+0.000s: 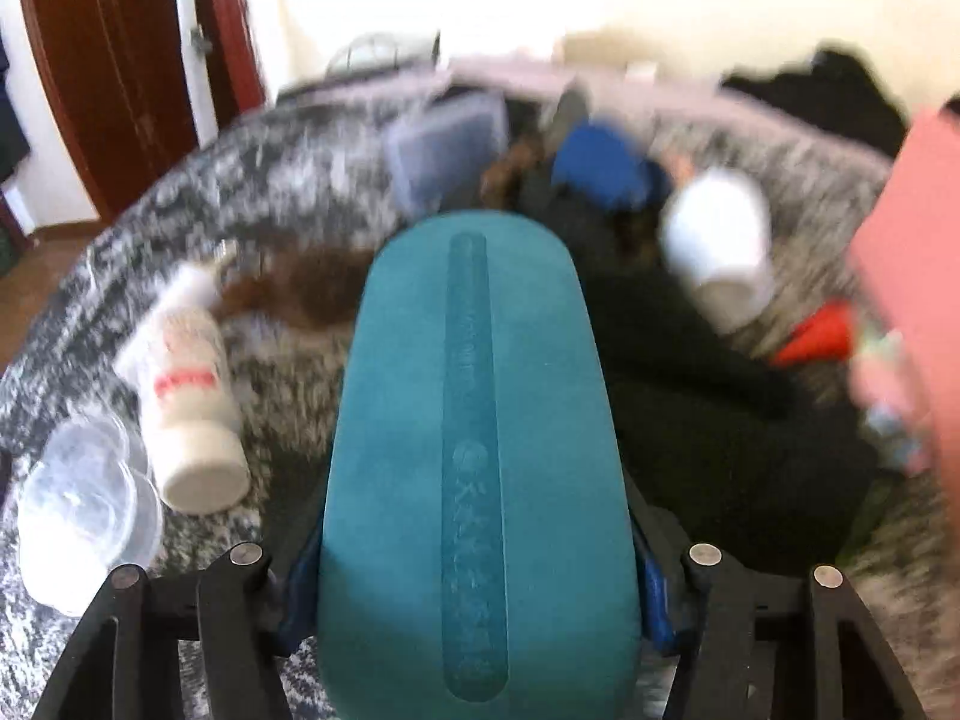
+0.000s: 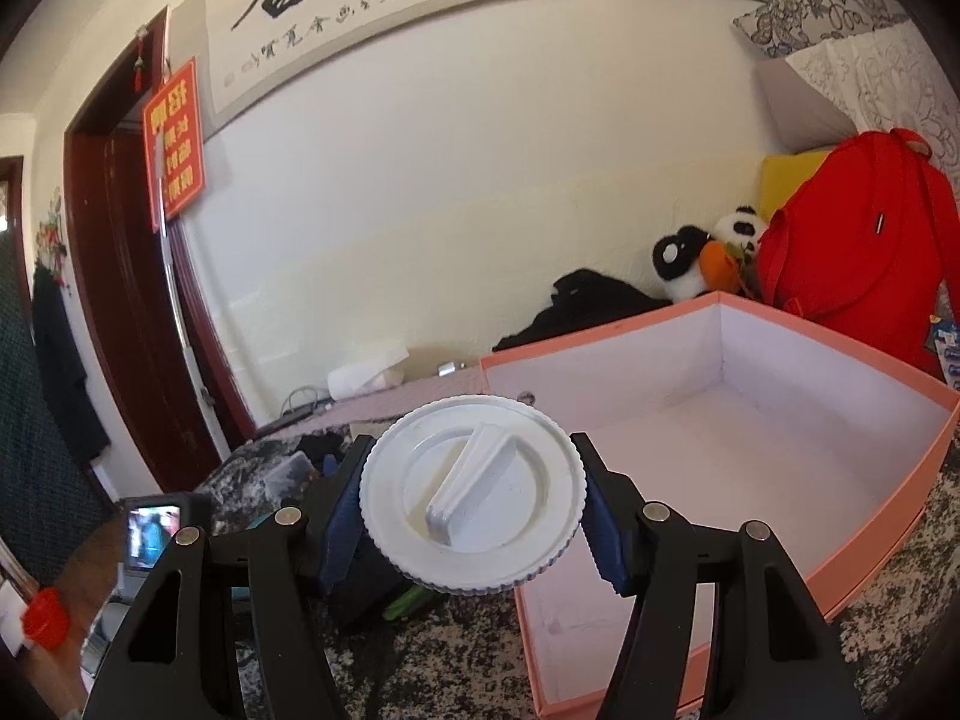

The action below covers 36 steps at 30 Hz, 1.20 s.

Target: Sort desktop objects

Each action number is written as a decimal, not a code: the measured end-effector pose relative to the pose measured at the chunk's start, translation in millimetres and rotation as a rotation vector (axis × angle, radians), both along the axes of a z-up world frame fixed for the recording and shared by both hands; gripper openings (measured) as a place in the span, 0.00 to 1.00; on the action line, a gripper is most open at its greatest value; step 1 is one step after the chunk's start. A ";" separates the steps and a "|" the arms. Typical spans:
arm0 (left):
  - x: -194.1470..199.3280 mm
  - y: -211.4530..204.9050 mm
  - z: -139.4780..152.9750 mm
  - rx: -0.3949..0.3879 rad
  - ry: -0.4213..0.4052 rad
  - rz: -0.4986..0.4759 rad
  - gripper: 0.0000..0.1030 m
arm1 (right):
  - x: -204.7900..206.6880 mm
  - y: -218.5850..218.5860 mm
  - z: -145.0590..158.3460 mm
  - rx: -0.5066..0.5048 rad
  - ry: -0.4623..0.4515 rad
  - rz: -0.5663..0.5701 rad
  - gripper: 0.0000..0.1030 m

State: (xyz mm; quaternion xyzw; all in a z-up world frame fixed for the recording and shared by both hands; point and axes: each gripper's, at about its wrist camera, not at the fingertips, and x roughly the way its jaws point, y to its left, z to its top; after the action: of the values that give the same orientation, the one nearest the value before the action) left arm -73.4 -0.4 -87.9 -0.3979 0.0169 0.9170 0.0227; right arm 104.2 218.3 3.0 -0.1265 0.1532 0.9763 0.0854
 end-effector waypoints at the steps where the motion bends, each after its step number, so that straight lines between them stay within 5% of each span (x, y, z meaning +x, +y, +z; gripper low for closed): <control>1: 4.9 3.5 10.7 -0.001 0.036 -0.010 0.65 | 1.7 0.6 1.3 -0.001 0.009 -0.005 0.64; 9: 48.3 74.2 85.8 0.039 0.266 -0.221 0.65 | 13.2 18.0 13.0 0.014 0.070 -0.084 0.64; 15: 46.0 150.2 123.4 0.107 0.308 -0.389 0.65 | 14.8 68.4 8.9 -0.070 0.081 -0.243 0.64; 22: 46.2 207.8 108.2 0.147 0.273 -0.505 0.65 | 8.8 120.6 -4.0 -0.167 0.046 -0.392 0.64; 26: 49.3 231.5 90.0 0.104 0.264 -0.534 0.65 | 13.3 136.1 -6.6 -0.186 0.045 -0.433 0.64; 36: 49.0 228.7 88.0 0.117 0.256 -0.541 0.65 | 20.2 131.1 -2.9 -0.137 0.048 -0.470 0.64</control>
State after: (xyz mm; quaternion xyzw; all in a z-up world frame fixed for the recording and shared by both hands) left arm -24.4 228.3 0.1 -0.2580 0.0719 0.9198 0.2866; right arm 124.3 349.4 0.1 -0.0696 0.2462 0.9197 0.2977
